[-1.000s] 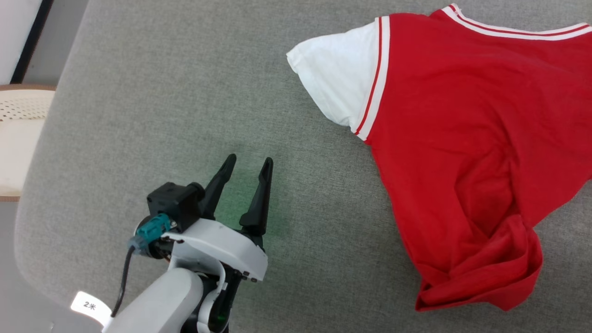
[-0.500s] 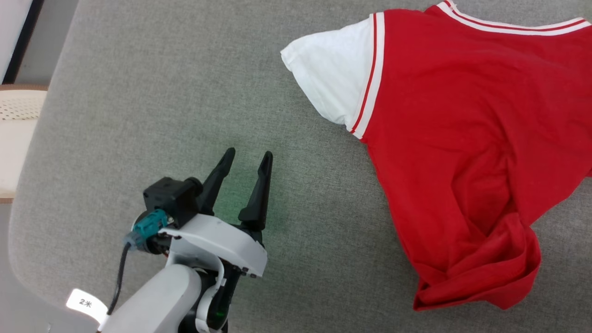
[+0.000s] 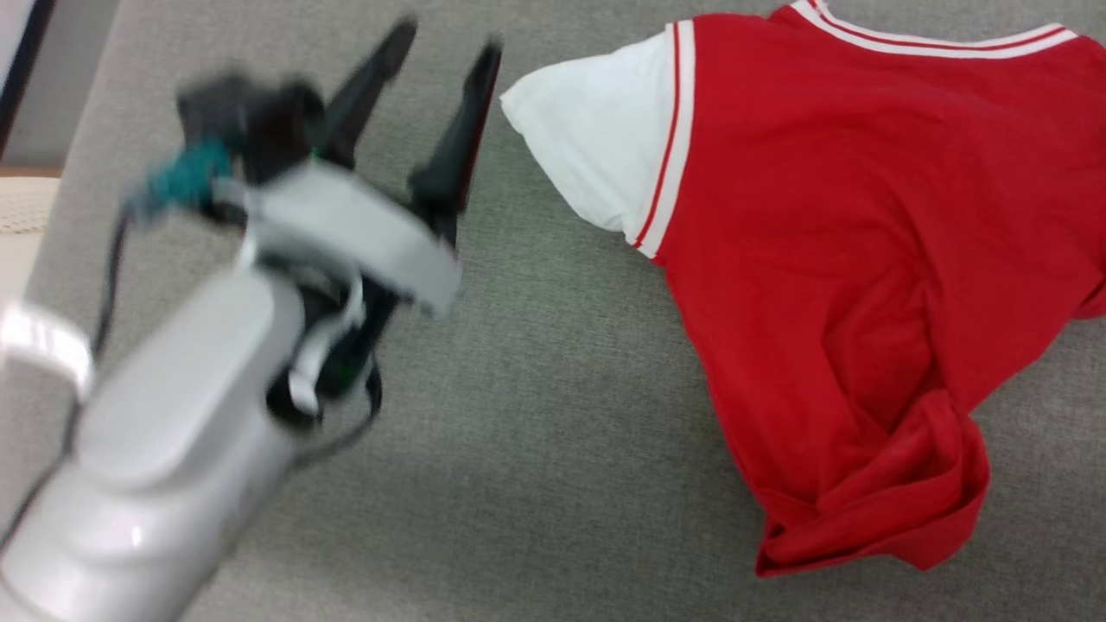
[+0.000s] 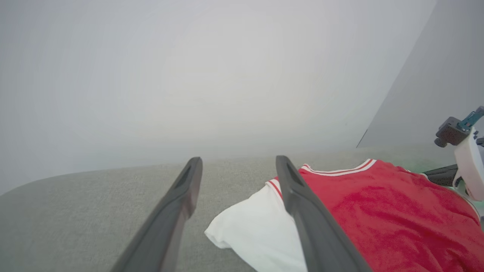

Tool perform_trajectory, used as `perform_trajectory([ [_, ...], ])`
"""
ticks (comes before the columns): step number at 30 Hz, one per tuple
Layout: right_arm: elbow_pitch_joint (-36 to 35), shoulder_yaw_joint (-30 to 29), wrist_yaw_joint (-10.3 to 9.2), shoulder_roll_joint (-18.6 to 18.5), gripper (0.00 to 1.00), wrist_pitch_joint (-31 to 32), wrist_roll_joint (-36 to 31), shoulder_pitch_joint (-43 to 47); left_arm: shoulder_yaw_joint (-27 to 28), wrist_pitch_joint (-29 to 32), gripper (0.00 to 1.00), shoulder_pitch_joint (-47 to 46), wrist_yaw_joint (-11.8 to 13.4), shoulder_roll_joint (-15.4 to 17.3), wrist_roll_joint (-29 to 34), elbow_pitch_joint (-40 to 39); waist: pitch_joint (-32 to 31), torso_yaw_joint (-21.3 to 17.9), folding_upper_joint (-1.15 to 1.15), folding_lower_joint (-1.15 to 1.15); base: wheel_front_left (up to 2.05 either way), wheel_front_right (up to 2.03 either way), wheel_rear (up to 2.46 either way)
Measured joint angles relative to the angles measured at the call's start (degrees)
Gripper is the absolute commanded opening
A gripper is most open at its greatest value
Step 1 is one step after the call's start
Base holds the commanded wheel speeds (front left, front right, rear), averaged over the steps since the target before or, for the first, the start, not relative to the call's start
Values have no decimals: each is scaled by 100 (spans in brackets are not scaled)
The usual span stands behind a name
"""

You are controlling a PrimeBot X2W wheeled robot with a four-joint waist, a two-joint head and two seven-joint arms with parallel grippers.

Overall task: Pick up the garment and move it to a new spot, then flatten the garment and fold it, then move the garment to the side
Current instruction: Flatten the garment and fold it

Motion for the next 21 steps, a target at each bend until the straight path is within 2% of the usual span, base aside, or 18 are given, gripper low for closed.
perform_trajectory([
  [4,26,125,0,99,0,-14,32,-149,-70,531,100,-1063,-934,-233,-422,1012,48,-102,0,0,0,0,0],
  [6,44,170,0,149,0,-20,45,-248,-281,812,100,-1591,-1365,-315,-387,1649,89,-160,0,0,0,0,0],
  [8,49,237,0,209,0,-48,59,-338,-579,1143,100,-2059,-1623,-447,-296,2306,136,-218,0,0,0,0,0],
  [12,31,380,-1,331,0,-57,101,-553,-1192,1900,100,-2630,-1792,-756,-457,3408,247,-350,0,0,0,0,0],
  [14,13,474,-7,380,0,-56,114,-689,-1522,2210,100,-2847,-1792,-803,-665,3640,319,-413,0,0,0,0,0],
  [21,-93,812,-11,554,0,-71,230,-1143,-2455,2457,100,-3418,-1800,-778,-1247,4100,601,-662,0,0,0,0,0],
])
